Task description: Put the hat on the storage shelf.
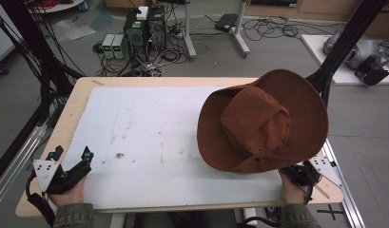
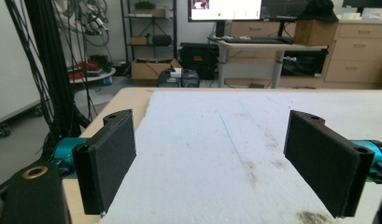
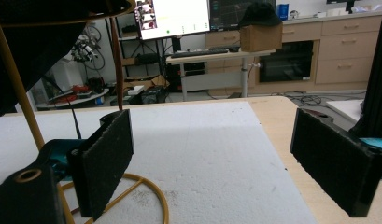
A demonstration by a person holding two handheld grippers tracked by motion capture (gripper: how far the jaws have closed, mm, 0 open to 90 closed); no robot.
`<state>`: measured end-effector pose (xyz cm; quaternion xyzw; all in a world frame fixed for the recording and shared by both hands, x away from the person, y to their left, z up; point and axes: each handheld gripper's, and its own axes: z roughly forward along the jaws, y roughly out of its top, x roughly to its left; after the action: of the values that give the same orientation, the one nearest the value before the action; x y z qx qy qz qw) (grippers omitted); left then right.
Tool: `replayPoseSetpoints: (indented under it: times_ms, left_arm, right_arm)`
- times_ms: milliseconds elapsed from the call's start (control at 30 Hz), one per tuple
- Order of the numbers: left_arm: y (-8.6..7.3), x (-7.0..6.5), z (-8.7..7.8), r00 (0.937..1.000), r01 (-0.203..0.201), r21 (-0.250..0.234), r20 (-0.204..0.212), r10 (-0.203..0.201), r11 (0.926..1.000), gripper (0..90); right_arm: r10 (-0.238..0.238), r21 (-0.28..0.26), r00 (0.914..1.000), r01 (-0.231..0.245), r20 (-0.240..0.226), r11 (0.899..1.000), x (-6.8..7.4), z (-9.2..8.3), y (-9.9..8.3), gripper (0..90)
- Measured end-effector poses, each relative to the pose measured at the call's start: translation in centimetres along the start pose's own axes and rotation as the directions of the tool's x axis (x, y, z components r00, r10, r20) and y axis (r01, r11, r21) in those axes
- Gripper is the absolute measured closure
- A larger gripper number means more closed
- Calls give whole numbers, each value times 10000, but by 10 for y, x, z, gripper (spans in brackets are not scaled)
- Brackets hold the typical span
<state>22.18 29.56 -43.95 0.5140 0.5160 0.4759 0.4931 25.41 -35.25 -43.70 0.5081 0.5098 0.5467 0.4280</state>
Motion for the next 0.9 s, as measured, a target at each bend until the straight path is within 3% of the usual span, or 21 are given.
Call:
replayPoseSetpoints:
  times_ms: [900]
  left_arm:
    - [-1,-6,6,9993,9,-44,370,-7,10000,172]
  right_arm:
    - [101,120,9999,-101,-4,9999,-4,-2,-1,126]
